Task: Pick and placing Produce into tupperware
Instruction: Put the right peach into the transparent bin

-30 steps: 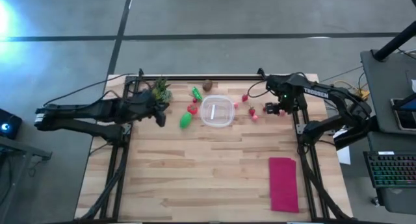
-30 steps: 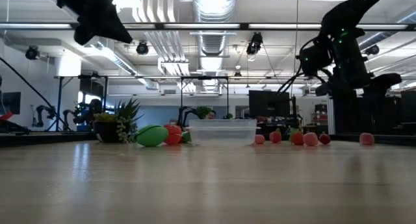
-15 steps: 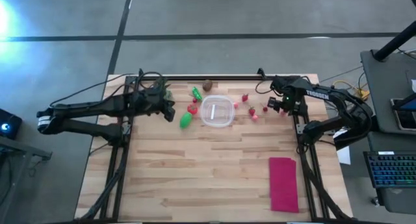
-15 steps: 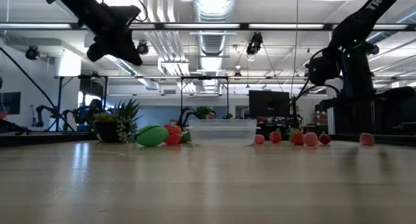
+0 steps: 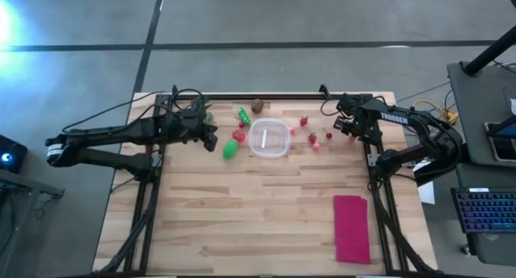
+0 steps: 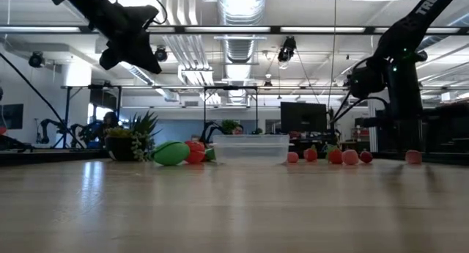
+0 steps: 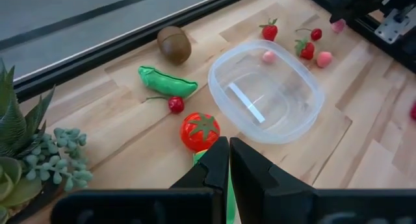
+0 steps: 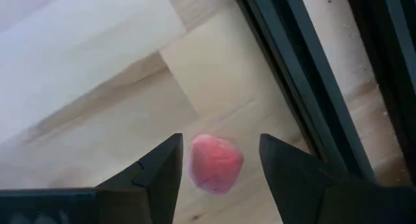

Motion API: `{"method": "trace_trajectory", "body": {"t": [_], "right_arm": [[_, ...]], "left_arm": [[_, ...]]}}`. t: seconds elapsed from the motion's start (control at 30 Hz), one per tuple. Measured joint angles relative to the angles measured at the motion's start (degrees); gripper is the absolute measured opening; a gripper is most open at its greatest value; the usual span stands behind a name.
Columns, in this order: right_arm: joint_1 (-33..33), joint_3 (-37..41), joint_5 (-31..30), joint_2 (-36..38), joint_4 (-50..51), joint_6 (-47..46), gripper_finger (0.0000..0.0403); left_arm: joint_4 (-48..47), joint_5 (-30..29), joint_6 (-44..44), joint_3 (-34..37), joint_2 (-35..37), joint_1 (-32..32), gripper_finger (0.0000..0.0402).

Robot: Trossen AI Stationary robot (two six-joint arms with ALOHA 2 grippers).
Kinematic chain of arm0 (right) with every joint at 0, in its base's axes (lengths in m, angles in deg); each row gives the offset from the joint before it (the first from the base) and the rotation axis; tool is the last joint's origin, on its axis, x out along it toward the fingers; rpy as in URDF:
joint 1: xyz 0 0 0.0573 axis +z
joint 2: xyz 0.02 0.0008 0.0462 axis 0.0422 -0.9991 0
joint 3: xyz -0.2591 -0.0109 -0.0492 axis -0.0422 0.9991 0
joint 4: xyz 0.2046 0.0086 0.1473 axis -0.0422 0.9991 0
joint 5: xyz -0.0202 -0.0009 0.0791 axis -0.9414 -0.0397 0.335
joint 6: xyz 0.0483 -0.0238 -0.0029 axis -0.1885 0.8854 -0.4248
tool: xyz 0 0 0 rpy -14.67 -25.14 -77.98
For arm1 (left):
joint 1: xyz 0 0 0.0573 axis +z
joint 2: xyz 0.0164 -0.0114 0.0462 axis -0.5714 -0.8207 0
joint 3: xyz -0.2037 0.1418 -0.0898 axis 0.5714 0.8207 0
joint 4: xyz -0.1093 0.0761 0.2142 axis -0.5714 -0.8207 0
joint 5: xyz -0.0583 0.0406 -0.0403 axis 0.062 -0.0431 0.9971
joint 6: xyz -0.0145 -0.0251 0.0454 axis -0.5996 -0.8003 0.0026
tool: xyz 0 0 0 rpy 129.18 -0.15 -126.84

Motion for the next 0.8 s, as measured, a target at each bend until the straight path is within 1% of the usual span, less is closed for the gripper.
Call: {"method": "trace_trajectory", "body": {"t": [0.2, 0.4, 0.53, 0.67, 0.8], "right_arm": [[0.0, 1.5, 1.6, 0.0, -0.5, -1.1, 0.0166], [0.0, 1.8, 1.2, 0.0, -1.8, -1.1, 0.0148], [0.0, 1.8, 0.7, 0.0, -2.2, -1.1, 0.0123], [0.0, 1.8, 0.8, 0.0, -2.4, 0.4, 0.0097], [0.4, 1.5, 1.9, 0.1, -2.4, 1.5, 0.0086]], "left_arm": [[0.1, 0.2, 1.1, 0.0, 0.1, 0.0, 0.0], [0.1, 0.2, 1.1, 0.0, 0.0, 0.0, 0.0], [0.6, 0.2, 1.1, 0.0, -0.1, 0.0, 0.0], [0.5, 0.2, 1.1, 0.0, -0.1, 0.0, 0.0], [0.5, 0.2, 1.1, 0.0, 0.0, 0.0, 0.0]]}}
